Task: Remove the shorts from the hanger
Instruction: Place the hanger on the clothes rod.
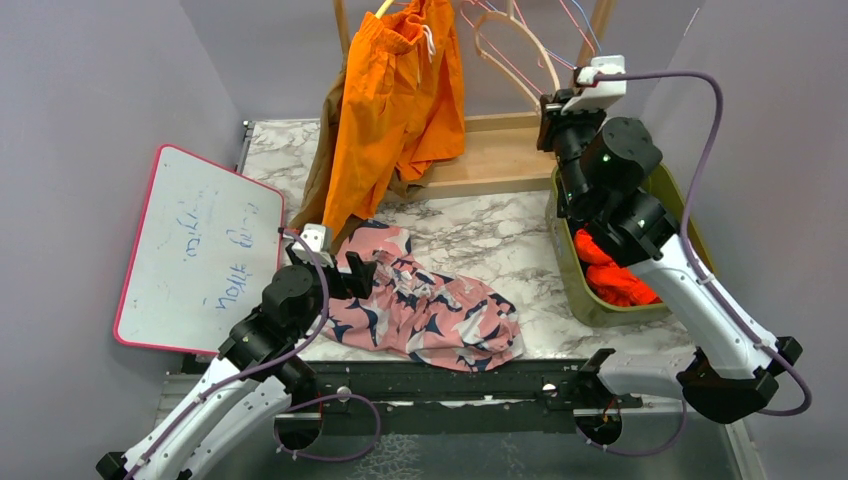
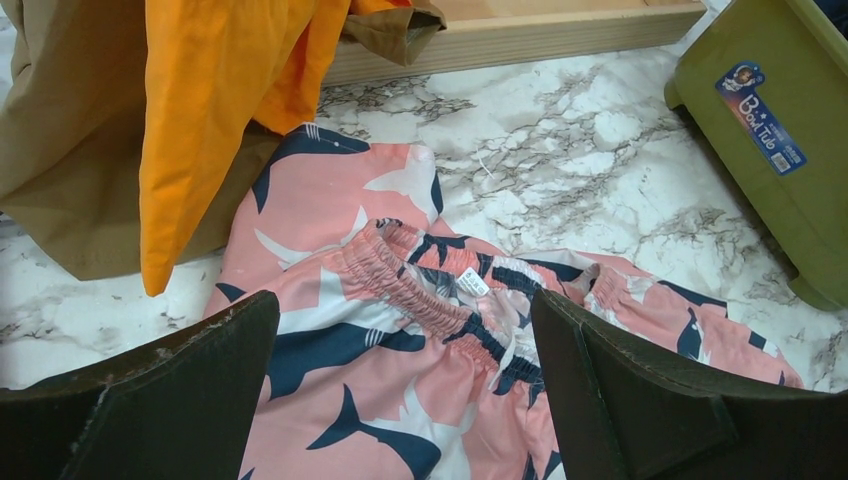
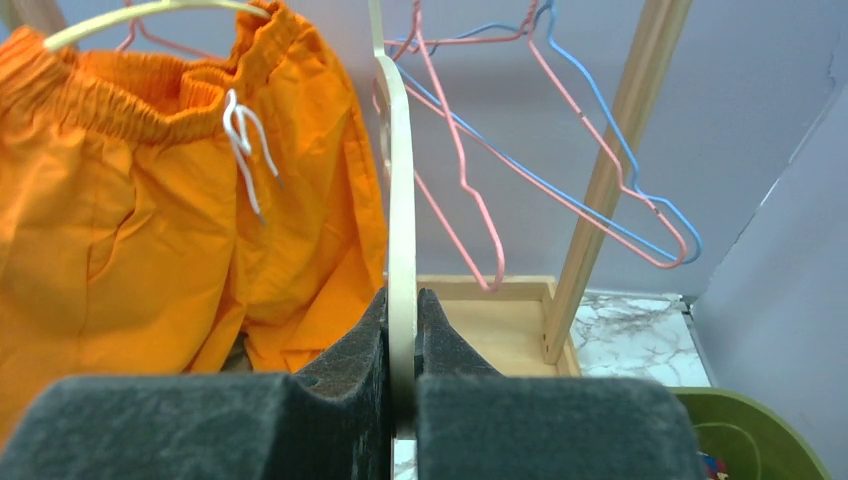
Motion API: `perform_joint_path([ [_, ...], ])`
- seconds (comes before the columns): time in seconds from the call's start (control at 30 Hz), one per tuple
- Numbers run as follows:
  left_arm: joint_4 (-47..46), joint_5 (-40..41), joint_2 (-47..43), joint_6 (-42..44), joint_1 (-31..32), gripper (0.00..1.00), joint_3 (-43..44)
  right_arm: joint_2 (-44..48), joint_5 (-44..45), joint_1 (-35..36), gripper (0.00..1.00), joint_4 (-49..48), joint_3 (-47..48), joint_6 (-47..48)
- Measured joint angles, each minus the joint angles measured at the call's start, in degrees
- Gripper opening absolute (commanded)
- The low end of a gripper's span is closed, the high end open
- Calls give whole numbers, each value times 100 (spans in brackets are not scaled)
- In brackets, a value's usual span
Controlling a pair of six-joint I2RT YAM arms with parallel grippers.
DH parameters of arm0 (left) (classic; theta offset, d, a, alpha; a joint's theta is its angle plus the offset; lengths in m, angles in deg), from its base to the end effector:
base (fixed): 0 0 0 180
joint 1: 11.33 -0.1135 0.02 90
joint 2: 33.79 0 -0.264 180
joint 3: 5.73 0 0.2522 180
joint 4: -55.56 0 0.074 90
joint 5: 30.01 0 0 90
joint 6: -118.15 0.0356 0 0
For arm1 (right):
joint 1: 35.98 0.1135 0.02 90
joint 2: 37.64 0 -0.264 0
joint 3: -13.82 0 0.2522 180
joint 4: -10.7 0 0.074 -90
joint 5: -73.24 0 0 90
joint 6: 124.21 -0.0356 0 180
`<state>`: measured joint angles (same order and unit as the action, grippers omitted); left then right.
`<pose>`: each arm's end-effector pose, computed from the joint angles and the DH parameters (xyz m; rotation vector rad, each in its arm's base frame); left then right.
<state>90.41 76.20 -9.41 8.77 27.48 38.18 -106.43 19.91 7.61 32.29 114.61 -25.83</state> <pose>0.1010 -0.0684 0.2782 0.1135 1.8478 -0.4537 0.1879 0.1496 0.5118 -0.1067 1.4216 0.0625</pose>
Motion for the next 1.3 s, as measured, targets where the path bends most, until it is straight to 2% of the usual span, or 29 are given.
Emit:
perform_joint_path([
  [0.2,0,17,55,-33,-2,99,0,-249,-785,-623,1,315,568,-457],
  [0.53,0,17,162,-28,0,99,0,-898,-1926,-1259,1,763,1261,-946],
  [0.97,0,17,332,13,0,99,0,-1412,-2879,-2083,1,1078,1941,-1338],
  [1.3,0,17,518,22,0,99,0,-1582,-3198,-2345,1,1213,2090,-1464],
])
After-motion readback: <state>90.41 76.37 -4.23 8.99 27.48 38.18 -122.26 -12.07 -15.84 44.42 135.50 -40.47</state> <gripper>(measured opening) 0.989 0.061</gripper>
